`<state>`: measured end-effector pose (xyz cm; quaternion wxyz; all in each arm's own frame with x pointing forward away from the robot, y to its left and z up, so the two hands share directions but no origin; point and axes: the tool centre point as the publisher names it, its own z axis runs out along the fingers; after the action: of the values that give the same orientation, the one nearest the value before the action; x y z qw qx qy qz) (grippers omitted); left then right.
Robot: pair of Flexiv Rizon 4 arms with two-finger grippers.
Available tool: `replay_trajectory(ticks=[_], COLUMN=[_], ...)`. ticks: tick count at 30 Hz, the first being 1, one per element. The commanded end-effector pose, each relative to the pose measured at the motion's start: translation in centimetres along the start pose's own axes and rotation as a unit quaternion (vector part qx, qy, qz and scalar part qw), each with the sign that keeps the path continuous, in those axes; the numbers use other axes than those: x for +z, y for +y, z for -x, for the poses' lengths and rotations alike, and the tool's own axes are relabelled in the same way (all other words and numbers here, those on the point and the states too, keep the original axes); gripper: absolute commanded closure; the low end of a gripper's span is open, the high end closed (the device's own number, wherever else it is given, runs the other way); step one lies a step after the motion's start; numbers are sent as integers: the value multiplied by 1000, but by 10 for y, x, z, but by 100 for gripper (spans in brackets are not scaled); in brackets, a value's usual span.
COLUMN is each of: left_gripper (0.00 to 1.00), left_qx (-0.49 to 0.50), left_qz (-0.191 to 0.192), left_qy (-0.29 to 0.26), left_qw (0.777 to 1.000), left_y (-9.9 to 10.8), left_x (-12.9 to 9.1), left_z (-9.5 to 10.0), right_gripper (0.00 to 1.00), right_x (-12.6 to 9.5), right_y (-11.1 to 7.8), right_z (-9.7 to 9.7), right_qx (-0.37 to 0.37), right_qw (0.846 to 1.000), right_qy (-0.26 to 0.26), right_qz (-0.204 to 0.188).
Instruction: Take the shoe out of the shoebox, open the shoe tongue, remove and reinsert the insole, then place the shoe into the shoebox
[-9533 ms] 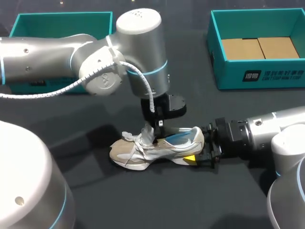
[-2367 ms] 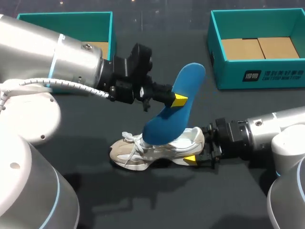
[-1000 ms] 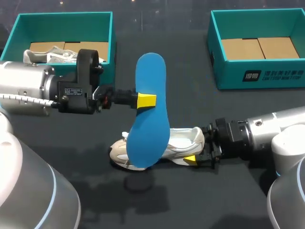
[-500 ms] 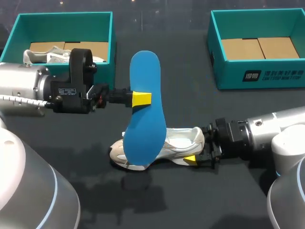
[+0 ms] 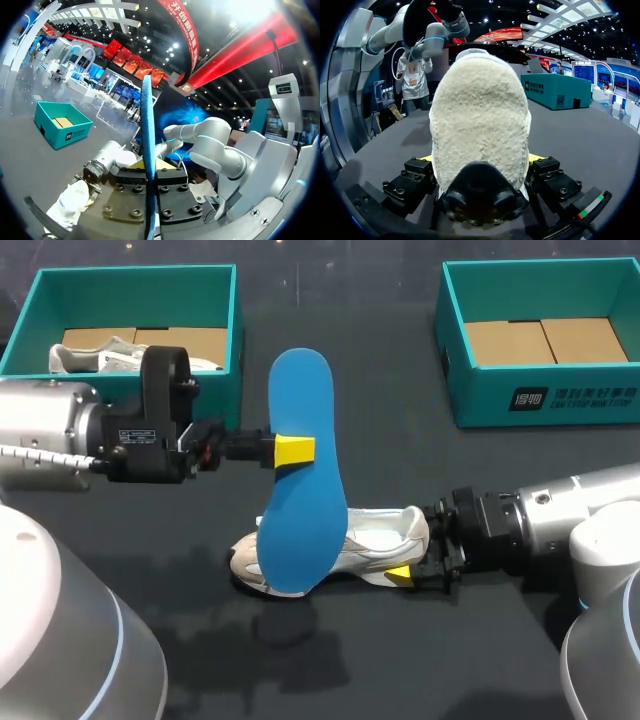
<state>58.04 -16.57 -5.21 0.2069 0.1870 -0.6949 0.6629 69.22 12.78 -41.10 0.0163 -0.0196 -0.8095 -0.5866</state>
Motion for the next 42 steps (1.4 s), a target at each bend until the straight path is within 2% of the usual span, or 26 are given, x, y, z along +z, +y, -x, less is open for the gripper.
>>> replay_trajectory(ticks=[1, 10, 11, 12, 13, 14, 20, 27, 30, 33, 34, 42], left_gripper=[100, 100, 100, 100, 100, 100, 100, 100, 100, 100, 100, 100], left_qx=[0, 0, 0, 0, 0, 0, 0, 0, 0, 0, 0, 0], left_qz=[-1, -1, -1, -1, -1, -1, -1, -1, -1, -1, -1, -1], left_qy=[-1, -1, -1, -1, -1, -1, -1, -1, -1, -1, -1, -1], left_qw=[1000, 1000, 1000, 1000, 1000, 1000, 1000, 1000, 1000, 1000, 1000, 1000], left_y=[2, 2, 2, 2, 2, 2, 2, 2, 2, 2, 2, 2], left_x=[0, 0, 0, 0, 0, 0, 0, 0, 0, 0, 0, 0], left_z=[-1, -1, -1, -1, -1, -1, -1, -1, -1, -1, -1, -1], right_gripper=[100, 100, 89, 59, 4, 0, 0, 0, 0, 0, 0, 0], right_x=[0, 0, -1, -2, -4, -5, -19, -37, -47, -57, -60, -60], right_y=[1, 1, 2, 3, 4, 4, 5, 13, 21, 33, 37, 37], right_z=[-1, -1, -1, 0, 0, 0, -2, 0, 1, 0, -1, -1], right_qx=[0, 2, 2, 0, 0, -1, 6, 24, 28, 35, 50, 50], right_qw=[1000, 1000, 1000, 1000, 1000, 1000, 999, 992, 986, 974, 965, 965], right_qy=[-1, -1, 1, 2, 3, 3, 1, 3, 8, 5, -2, -2], right_qz=[-1, -8, -13, -17, -20, -22, -49, -122, -162, -224, -256, -256])
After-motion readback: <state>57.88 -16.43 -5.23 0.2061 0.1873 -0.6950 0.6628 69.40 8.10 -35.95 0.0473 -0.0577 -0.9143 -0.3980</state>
